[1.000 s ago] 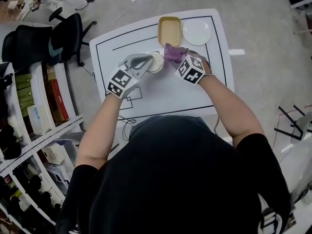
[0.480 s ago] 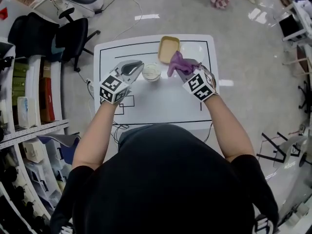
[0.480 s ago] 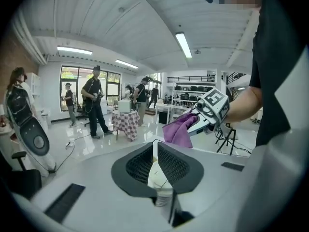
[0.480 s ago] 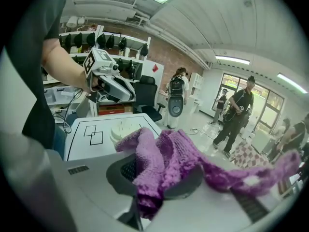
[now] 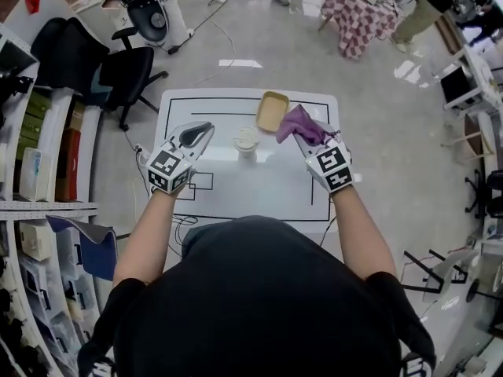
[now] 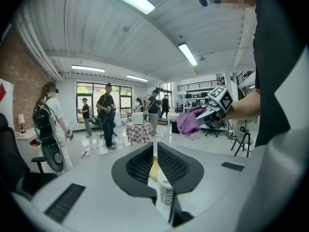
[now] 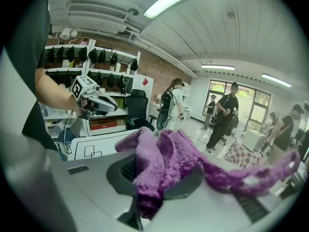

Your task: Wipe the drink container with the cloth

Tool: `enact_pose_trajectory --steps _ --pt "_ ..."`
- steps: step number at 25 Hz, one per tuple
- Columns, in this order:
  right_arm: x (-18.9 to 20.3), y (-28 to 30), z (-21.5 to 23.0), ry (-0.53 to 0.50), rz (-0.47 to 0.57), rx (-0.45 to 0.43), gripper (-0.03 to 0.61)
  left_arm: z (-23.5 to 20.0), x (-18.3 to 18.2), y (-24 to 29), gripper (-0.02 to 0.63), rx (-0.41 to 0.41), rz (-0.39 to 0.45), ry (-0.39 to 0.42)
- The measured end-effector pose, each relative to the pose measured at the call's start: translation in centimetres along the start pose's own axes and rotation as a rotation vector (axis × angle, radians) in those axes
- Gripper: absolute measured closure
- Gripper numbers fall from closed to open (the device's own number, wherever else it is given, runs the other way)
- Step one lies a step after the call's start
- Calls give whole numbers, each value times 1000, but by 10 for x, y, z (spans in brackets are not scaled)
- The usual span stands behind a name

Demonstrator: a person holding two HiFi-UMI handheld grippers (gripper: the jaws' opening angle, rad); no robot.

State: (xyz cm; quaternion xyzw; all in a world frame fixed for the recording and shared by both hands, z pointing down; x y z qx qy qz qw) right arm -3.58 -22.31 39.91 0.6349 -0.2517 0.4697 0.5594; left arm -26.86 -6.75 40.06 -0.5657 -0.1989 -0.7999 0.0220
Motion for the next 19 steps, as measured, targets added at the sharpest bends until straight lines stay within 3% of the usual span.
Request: enact_pose_trajectory --steps 5,12,19 --pt "-11 -17 -1 64 9 50 503 -4 2 -32 581 -64 8 54" --pt "-15 -45 -5 143 39 68 503 11 -7 -53 581 -90 20 44" --pt "0 -58 14 162 46 46 503 29 -15 -37 583 -100 27 3"
Point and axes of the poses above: the fingertips, and each gripper's own axes: y forward along the fingers, z to its right, x out of its underside, the point moved 6 cm from there along -y, backward along the fingers, and after that the axes turned 15 degrees about y, right-handed, at the moved point
